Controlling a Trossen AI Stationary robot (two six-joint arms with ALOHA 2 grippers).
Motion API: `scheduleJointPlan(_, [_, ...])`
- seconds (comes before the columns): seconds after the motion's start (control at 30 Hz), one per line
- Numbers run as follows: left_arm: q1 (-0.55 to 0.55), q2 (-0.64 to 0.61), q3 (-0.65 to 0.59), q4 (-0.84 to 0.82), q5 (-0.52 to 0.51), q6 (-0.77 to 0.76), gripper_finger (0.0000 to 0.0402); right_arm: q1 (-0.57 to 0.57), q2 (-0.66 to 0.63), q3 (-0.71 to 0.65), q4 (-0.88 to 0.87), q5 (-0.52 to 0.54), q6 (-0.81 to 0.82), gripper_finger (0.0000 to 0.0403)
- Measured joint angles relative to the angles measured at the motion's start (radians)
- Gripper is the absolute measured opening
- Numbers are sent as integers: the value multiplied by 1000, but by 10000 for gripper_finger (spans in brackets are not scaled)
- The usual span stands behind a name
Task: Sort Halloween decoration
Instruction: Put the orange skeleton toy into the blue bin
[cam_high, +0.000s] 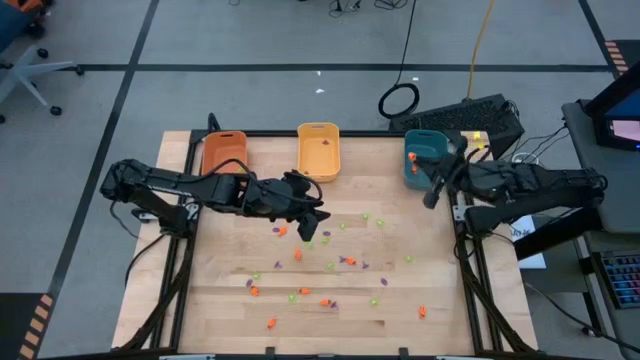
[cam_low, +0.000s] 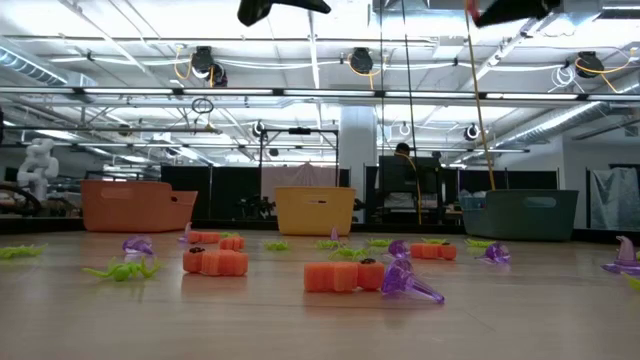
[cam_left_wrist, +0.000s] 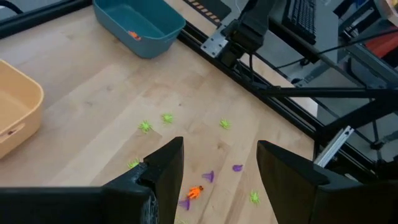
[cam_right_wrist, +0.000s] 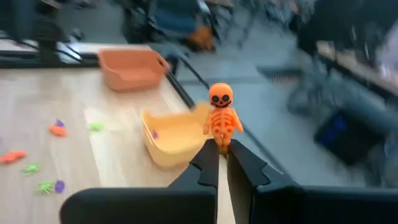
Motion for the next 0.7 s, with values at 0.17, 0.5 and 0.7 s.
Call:
scheduleJointPlan(0.17, [13, 0, 0, 0, -3, 0, 203, -100, 25, 0, -146, -2, 302, 0])
scheduleJointPlan(0.5, [15, 0, 0, 0, -20, -1, 203, -379, 135, 0, -206, -137, 571, 0])
scheduleJointPlan(0.7, [15, 0, 0, 0, -21, -5, 203, -587, 270, 0, -239, -385, 630, 0])
